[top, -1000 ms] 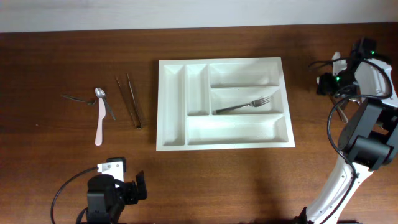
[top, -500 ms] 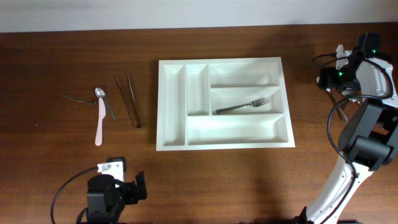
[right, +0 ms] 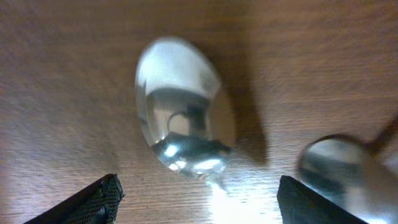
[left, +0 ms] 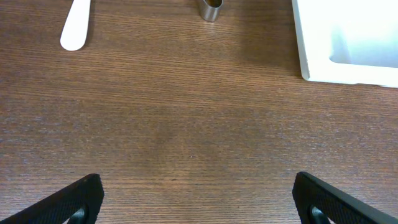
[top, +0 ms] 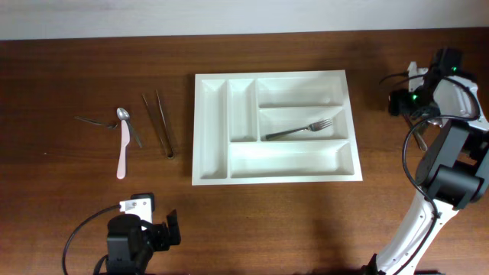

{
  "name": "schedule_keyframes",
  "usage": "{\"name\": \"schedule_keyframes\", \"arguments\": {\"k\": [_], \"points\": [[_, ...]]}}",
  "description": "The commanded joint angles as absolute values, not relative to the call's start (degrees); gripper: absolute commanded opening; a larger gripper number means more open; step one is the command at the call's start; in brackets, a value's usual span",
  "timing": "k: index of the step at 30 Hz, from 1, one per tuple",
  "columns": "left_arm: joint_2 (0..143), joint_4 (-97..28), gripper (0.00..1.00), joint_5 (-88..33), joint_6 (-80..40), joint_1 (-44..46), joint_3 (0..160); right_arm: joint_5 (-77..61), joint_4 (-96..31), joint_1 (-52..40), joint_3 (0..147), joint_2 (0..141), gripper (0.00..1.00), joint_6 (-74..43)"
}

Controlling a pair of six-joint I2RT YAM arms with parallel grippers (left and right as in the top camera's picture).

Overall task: Pack container
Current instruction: 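Lower the right gripper and grasp the silver spoon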

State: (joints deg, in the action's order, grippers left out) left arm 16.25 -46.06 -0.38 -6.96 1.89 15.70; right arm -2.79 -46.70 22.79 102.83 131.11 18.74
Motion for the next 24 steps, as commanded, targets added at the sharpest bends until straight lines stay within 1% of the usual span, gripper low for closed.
{"name": "schedule_keyframes", "arguments": {"k": [1, 3, 5, 6, 8, 10, 12, 15, 17, 18, 24], "points": [[16.12, -45.95, 0.99, -0.19, -7.49, 1.69, 16.49, -2.09, -45.23, 22.63, 99.39, 131.76, 0.8, 19.2], [16.12, -45.95, 0.99, -0.19, -7.49, 1.69, 16.49, -2.09, -44.91, 22.63, 98.63, 131.76, 0.77, 19.2], [16.12, -45.95, 0.99, -0.19, -7.49, 1.69, 16.49, -2.09, -44.93, 22.61, 98.37, 131.76, 0.69, 19.03], [16.12, -45.95, 0.99, -0.19, -7.49, 1.69, 16.49, -2.11, -44.95, 22.61, 98.37, 131.76, 0.64, 19.03], [16.12, -45.95, 0.99, -0.19, -7.49, 1.69, 16.49, -2.13, -44.97, 22.61, 98.37, 131.76, 0.48, 18.98], [16.12, -45.95, 0.99, -0.19, -7.49, 1.69, 16.49, -2.11, -45.01, 22.61, 98.35, 131.76, 0.36, 18.06], [16.12, -45.95, 0.99, -0.19, -7.49, 1.69, 16.49, -2.13, -45.19, 22.61, 98.37, 131.76, 0.28, 17.45], [16.12, -45.95, 0.99, -0.19, -7.49, 1.69, 16.49, -2.11, -45.54, 22.61, 98.35, 131.76, 0.24, 17.28], [16.12, -45.95, 0.99, -0.19, -7.49, 1.69, 16.49, -2.33, -45.6, 22.61, 98.35, 131.76, 0.09, 17.28], [16.12, -45.95, 0.99, -0.19, -7.49, 1.69, 16.49, -2.55, -45.6, 22.61, 98.35, 131.76, 0.04, 17.28], [16.12, -45.95, 0.99, -0.19, -7.49, 1.69, 16.49, -3.42, -45.6, 22.55, 98.35, 131.76, 0.04, 17.04]]}}
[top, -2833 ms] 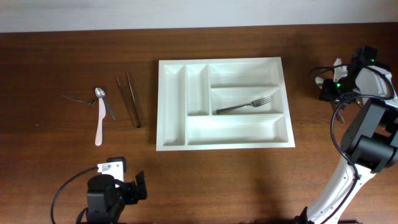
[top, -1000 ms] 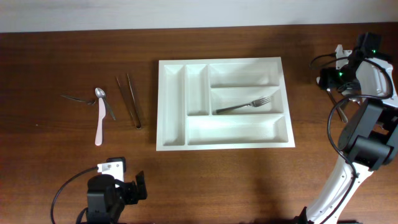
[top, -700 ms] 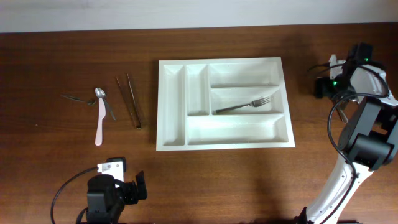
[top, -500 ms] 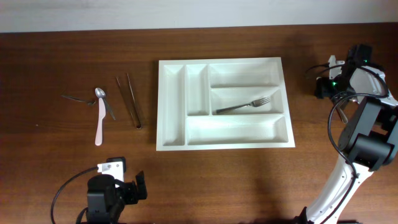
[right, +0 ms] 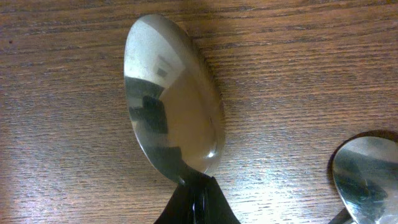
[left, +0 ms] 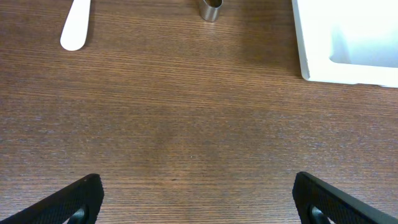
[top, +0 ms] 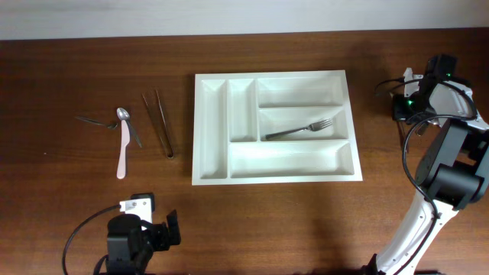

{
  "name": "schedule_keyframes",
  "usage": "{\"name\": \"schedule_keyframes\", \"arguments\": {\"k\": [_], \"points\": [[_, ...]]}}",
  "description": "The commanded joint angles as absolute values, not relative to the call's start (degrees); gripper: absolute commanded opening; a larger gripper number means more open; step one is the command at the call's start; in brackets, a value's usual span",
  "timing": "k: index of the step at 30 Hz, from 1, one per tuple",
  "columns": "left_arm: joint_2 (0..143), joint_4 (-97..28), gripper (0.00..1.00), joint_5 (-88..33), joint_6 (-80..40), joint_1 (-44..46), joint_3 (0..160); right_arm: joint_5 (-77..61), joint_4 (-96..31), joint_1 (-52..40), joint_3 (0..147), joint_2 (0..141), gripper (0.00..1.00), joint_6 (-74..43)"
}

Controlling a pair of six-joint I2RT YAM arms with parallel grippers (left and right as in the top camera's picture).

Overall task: Pack container
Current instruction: 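Lower the right gripper and grasp the silver spoon, then carry the spoon with the right gripper into the tray's upper-right compartment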

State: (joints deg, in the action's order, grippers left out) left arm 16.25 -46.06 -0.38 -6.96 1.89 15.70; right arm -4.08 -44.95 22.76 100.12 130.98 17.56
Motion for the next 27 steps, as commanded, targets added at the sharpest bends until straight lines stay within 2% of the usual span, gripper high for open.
{"name": "schedule_keyframes", "arguments": {"k": [1, 9, 20, 27], "points": [[16.12, -45.95, 0.99, -0.19, -7.49, 1.69, 16.49, -4.23, -45.6, 22.55, 98.35, 131.76, 0.04, 17.04], [16.12, -45.95, 0.99, -0.19, -7.49, 1.69, 16.49, -5.85, -46.22, 22.5, 99.24, 131.72, 0.04, 14.02], [16.12, -45.95, 0.99, -0.19, -7.49, 1.69, 16.49, -7.09, -53.23, 22.5, 111.0, 130.85, 0.04, 14.04], [16.12, -45.95, 0.99, -0.19, -7.49, 1.69, 16.49, -7.16, -54.26, 22.5, 111.9, 130.87, 0.04, 14.04]]}}
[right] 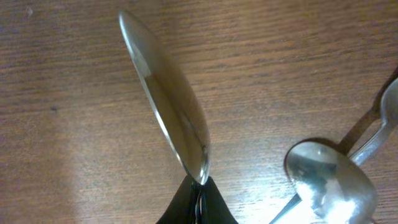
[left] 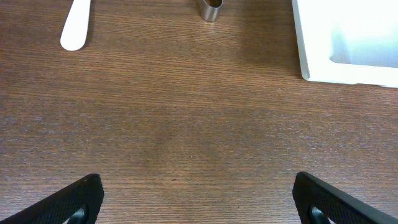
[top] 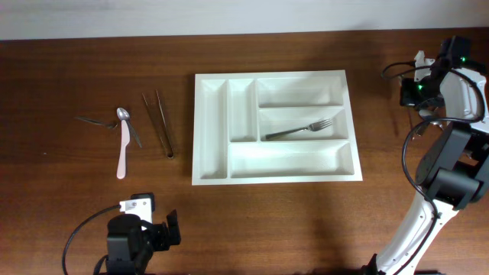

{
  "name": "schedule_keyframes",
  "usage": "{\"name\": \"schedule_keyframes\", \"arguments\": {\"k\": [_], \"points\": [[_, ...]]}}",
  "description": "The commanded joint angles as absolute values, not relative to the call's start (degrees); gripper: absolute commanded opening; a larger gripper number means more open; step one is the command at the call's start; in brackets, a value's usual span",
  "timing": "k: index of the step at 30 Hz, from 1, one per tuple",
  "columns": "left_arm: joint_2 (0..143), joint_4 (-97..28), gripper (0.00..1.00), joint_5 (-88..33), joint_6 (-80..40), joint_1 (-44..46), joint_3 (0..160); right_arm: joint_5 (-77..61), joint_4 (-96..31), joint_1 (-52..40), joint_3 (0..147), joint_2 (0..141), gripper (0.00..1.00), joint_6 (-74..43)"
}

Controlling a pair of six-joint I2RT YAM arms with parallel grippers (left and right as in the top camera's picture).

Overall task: Pack container
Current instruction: 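Carry the spoon with the right gripper into the tray's upper-right compartment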

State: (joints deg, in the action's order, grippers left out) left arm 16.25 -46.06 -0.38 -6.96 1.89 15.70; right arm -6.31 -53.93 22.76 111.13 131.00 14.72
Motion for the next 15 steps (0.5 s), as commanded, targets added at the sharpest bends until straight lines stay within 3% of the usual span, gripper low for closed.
{"name": "schedule_keyframes", "arguments": {"k": [1, 15], "points": [[16.12, -45.93, 0.99, -0.19, -7.49, 1.69, 16.49, -7.33, -54.3, 22.5, 111.92, 130.87, 0.04, 14.04], [16.12, -45.98, 0.99, -0.19, -7.49, 1.69, 16.49, -12.14, -62.94, 21.71, 123.83, 130.85, 0.04, 14.72]]}}
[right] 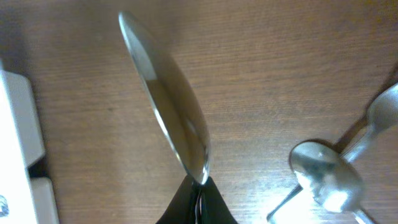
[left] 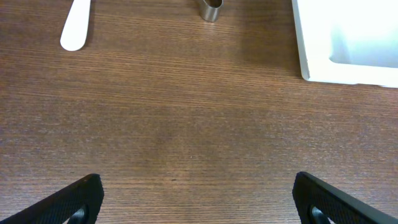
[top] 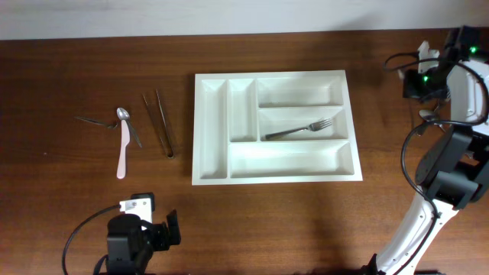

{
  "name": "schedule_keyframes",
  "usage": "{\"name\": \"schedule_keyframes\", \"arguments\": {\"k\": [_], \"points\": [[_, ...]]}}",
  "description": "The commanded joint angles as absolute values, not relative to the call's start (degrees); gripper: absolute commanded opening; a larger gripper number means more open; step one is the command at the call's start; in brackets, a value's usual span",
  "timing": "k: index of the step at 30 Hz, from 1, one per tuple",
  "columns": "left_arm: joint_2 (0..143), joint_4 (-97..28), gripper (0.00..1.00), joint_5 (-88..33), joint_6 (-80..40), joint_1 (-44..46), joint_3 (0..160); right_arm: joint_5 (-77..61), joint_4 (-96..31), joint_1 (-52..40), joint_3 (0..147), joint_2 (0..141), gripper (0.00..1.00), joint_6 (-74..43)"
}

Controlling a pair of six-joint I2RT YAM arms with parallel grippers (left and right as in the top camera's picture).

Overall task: Pack container
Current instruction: 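Carry the spoon with the right gripper into the tray's upper-right compartment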

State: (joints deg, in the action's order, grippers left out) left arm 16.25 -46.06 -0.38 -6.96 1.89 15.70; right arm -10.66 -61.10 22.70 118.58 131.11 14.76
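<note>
My right gripper (right: 198, 200) is shut on the neck of a steel spoon (right: 166, 102), held off the table near its far right edge, right of the white cutlery tray (top: 290, 160); overhead the gripper (top: 425, 81) shows there too. A fork (top: 299, 130) lies in the tray's middle right compartment. My left gripper (left: 196, 211) is open low over bare wood at the front left, nothing between its fingers (left: 69, 200).
More steel spoons (right: 326, 177) lie on the table below the held one. Left of the tray lie a pink-handled utensil (top: 121, 153), a small spoon (top: 122, 114) and metal tongs (top: 159, 122). A tray corner (right: 18, 124) shows in the right wrist view.
The right gripper, still shut on the spoon, has shifted slightly to the far right and stands higher. A tray corner now shows in its view. The left arm has not moved.
First the right gripper was open over a spoon lying on the table at the far right. Then it was shut on the spoon's neck on the wood. Then the spoon was tilted and off the table, and now it is held higher. The left arm stayed put.
</note>
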Motion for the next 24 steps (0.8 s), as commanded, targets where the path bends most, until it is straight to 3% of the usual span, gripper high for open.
{"name": "schedule_keyframes", "arguments": {"k": [1, 17, 24], "points": [[16.12, -45.95, 0.99, -0.19, -7.49, 1.69, 16.49, -12.36, -64.12, 21.12, 125.49, 130.85, 0.04, 14.74], [16.12, -45.95, 0.99, -0.19, -7.49, 1.69, 16.49, -13.74, -68.23, 6.44, 127.09, 130.74, 0.04, 19.9], [16.12, -45.95, 0.99, -0.19, -7.49, 1.69, 16.49, -12.91, -69.49, -1.17, 127.09, 130.74, 0.04, 29.98]]}}
